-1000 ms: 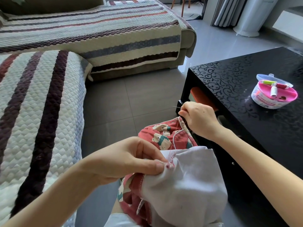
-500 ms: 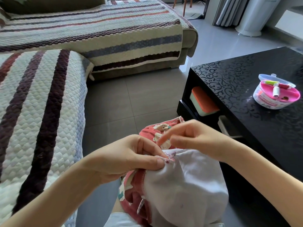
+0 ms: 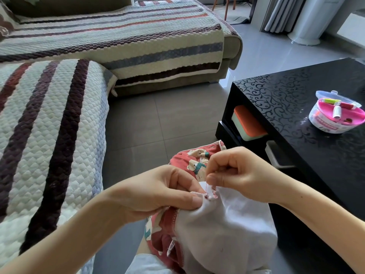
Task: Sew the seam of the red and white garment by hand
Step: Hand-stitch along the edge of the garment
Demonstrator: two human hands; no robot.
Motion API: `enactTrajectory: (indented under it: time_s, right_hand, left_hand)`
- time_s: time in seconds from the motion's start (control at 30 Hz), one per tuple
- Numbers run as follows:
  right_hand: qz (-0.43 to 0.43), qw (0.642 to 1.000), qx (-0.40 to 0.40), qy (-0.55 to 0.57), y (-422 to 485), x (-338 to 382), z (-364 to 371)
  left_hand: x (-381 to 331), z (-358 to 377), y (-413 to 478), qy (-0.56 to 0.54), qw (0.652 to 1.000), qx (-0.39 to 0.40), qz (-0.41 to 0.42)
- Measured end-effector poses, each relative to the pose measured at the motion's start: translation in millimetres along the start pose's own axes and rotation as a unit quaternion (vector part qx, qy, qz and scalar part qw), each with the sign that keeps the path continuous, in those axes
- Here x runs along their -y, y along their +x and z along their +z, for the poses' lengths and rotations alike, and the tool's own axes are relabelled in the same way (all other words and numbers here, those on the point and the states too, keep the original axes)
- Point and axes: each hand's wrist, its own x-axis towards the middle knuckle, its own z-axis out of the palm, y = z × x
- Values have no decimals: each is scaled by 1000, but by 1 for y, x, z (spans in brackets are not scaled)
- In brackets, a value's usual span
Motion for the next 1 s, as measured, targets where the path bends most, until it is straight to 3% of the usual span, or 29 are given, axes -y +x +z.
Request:
enactTrajectory:
  time_s: [0.17, 0.4, 0.5, 0.6, 0.67, 0.73, 1.0]
  right_hand:
    - [-16, 962, -138, -236, 3, -22, 5]
    - [44, 906, -248, -340, 10, -43, 1]
    - [30, 962, -219, -162, 8, -31, -7]
    - [6, 995, -76, 70, -6, -9, -7]
    - [5, 996, 8, 88, -12, 1, -1]
    - [8, 996, 44, 80, -14, 5, 4]
    - [147, 974, 17, 169, -25, 10, 11]
  left_hand:
    - [3, 3, 2, -32, 999, 38, 1]
    - [10, 2, 2, -35, 999, 24, -20]
    - [11, 1, -1, -24, 1000, -17, -10]
    - [11, 1, -4, -21, 997, -59, 36]
    - [11, -2, -6, -6, 996, -72, 58]
    - [10, -3, -7, 16, 995, -74, 65]
    - [21, -10, -12, 40, 990, -132, 18]
